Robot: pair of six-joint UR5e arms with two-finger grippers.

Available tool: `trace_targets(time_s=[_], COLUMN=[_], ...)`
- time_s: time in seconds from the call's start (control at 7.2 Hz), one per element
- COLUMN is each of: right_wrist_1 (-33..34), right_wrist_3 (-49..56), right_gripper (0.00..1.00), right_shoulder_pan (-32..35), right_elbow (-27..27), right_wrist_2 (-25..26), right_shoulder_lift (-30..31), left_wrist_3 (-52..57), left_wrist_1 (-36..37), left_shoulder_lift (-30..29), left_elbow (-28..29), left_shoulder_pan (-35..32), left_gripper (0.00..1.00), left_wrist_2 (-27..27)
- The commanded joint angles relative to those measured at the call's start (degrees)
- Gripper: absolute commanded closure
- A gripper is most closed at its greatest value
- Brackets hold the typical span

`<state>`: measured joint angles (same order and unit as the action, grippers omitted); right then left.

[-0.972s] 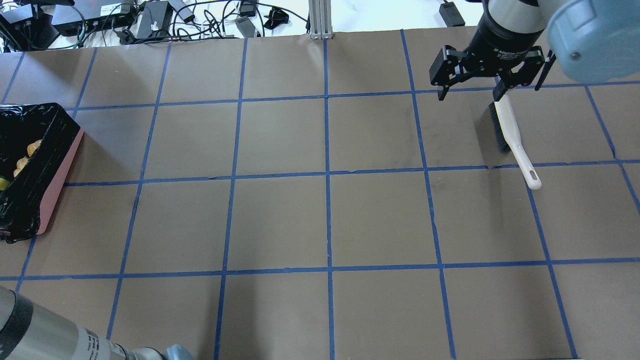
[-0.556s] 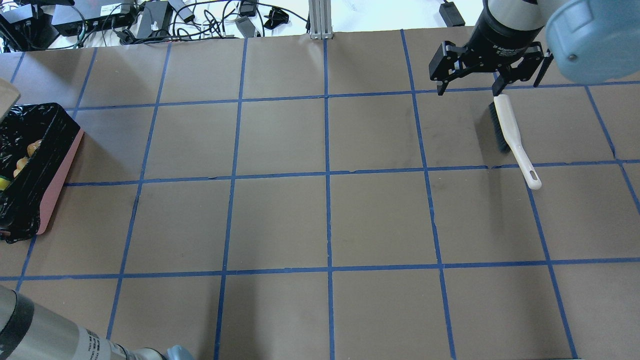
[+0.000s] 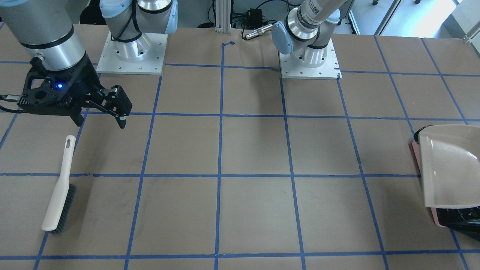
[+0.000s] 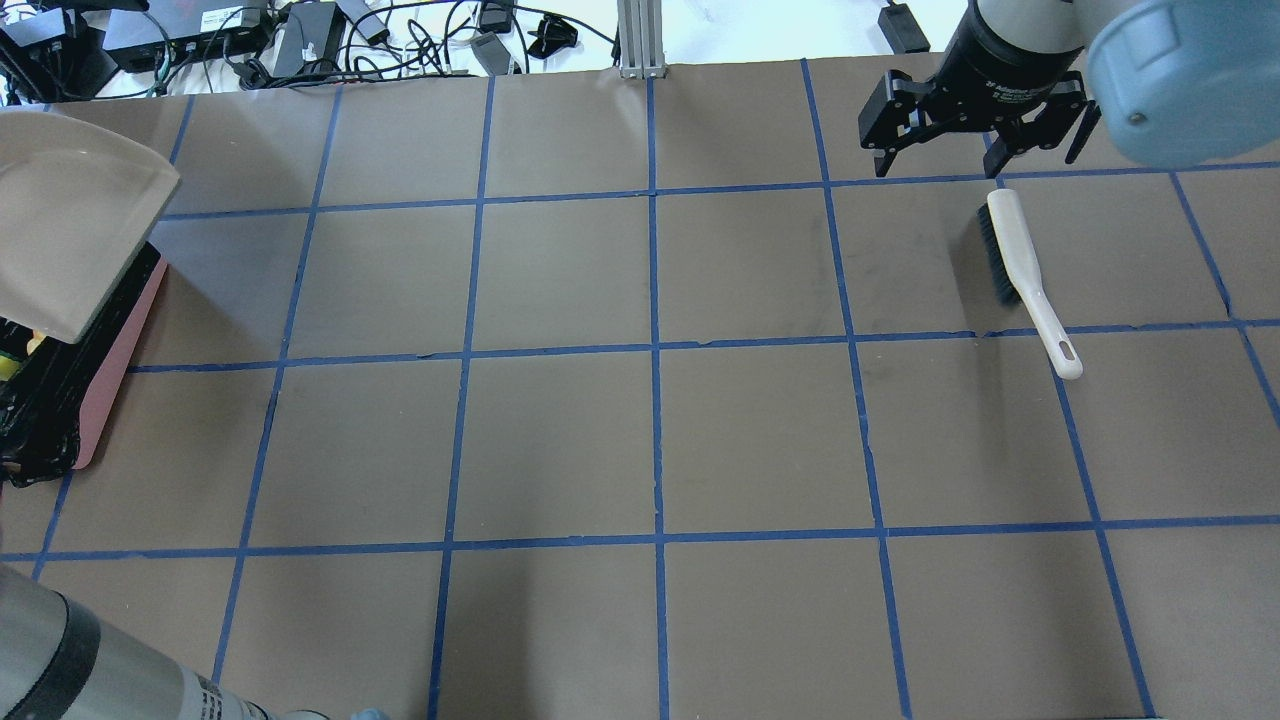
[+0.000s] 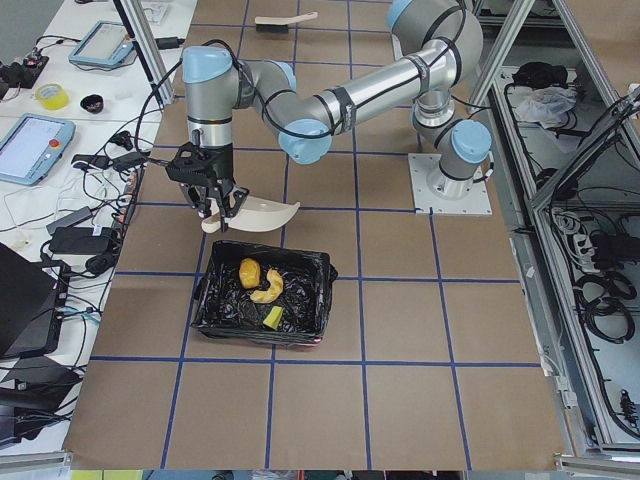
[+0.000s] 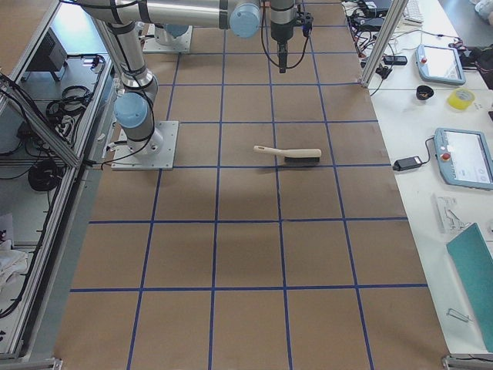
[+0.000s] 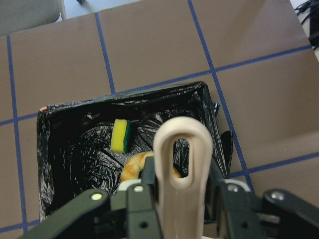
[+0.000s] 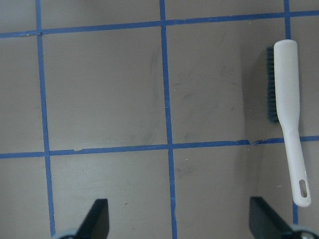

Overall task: Sweep and dump trash into bin
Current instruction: 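Bring the emptied dustpan back from the bin with the left gripper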

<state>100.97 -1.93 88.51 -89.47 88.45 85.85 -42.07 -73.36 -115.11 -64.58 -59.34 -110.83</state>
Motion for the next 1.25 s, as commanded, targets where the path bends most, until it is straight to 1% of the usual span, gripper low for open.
trace_targets(time_s=[0.0,0.28,0.42,0.69,0.97,1.11], right_wrist_1=[1.5,1.4,1.4,1.4,1.6,1.6], right_wrist_3=[-0.4,-0.4,-0.3,-0.4,-0.9,-0.9], right_gripper=[0.0,0.0,0.0,0.0,0.0,0.0], right_shoulder_pan=[0.0,0.0,0.0,0.0,0.0,0.0], right_elbow=[0.1,0.1,0.0,0.0,0.3,0.3], right_wrist_2=[-1.4,-1.5,-1.5,-1.6,-1.6,-1.5], right_shoulder_lift=[-0.2,-0.2,-0.2,-0.2,-0.1,-0.1], left_wrist_3=[-6.6,-8.0,-11.4,-14.1,-19.3,-23.3], left_wrist_1=[-5.3,-5.2,-5.0,-4.7,-3.6,-2.6], left_shoulder_lift=[-1.0,-1.5,-2.5,-3.7,-7.7,-9.2], left_elbow=[-1.2,-4.8,-6.8,-9.8,-10.5,-10.5], left_shoulder_pan=[-4.7,-6.1,-6.1,-8.0,-9.6,-9.8], left_gripper=[1.0,1.0,1.0,1.0,1.0,1.0], left_wrist_2=[3.7,9.1,11.0,13.7,14.3,17.4])
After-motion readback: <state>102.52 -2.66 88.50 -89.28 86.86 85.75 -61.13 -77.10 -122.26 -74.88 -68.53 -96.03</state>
